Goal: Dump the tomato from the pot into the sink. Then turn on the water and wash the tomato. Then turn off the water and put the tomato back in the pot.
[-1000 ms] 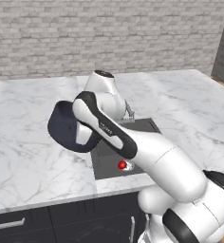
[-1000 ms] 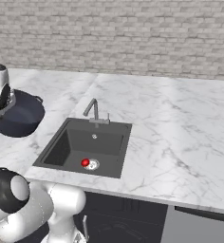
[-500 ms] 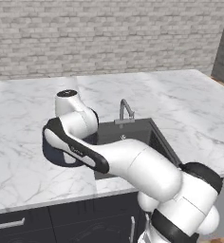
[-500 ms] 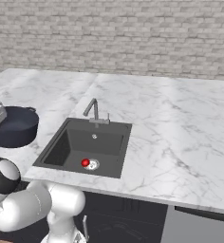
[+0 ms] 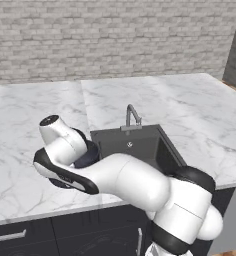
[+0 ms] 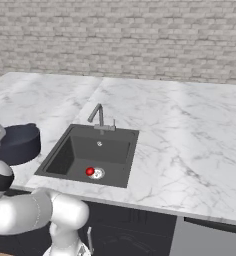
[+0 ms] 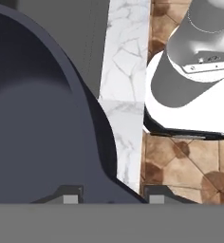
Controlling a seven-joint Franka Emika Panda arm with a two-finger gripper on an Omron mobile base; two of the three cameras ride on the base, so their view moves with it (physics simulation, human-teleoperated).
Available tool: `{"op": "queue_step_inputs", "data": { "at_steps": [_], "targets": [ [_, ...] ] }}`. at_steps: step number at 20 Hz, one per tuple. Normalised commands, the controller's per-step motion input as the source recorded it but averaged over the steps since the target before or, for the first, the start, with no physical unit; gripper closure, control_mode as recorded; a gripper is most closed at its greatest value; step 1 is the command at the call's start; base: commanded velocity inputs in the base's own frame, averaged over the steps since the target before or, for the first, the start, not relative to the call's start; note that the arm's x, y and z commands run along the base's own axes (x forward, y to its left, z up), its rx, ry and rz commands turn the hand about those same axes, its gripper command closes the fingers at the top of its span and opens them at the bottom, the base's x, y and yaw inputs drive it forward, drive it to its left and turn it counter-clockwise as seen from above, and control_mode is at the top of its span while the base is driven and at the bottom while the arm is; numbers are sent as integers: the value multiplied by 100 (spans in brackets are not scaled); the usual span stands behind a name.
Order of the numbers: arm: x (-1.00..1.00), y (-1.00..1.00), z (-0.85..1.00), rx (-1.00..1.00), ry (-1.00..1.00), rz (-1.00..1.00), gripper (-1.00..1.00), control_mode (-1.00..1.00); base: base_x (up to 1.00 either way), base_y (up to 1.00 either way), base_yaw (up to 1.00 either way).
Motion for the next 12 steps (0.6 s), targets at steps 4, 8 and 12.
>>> {"op": "queue_step_inputs", "data": {
  "at_steps": [4,8,12],
  "targets": [
    [12,1,-49,-11,0,0,100,-100,0,0,0],
    [18,11,-31,-2,-2,3,100,-100,0,0,0],
    [22,15,-9,0,-8,5,100,-100,0,0,0]
  ]
}}
